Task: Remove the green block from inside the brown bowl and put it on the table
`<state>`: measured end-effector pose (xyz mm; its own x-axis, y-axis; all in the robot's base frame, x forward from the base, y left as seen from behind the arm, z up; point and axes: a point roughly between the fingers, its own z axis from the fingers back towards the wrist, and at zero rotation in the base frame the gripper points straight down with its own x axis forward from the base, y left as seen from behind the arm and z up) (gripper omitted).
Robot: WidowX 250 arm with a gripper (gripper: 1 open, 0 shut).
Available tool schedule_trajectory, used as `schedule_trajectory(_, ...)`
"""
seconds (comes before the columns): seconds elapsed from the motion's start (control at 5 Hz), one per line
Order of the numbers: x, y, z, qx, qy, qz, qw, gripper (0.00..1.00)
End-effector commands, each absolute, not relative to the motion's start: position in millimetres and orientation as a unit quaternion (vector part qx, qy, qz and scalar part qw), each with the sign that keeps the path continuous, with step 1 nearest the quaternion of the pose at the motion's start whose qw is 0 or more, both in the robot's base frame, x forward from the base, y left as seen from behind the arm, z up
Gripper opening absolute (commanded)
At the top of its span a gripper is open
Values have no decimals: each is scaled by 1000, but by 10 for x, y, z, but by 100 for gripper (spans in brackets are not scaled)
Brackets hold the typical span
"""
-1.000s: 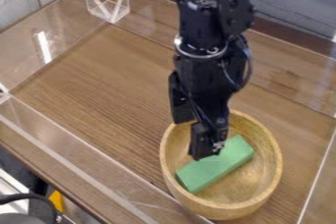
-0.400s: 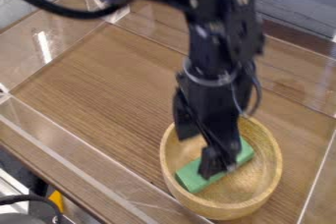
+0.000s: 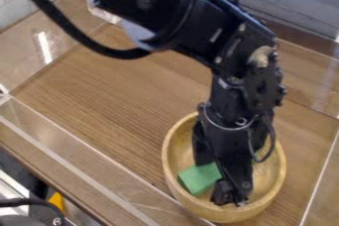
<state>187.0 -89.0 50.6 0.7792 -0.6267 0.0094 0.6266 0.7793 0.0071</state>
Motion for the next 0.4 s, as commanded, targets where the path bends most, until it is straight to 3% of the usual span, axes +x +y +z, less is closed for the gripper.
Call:
schedule_trajectory(0.0,1880,-818,627,2,-22,-316,948,0)
schedule_trajectory(0.2,1917,-902,732,-2,-19,-335,942,0)
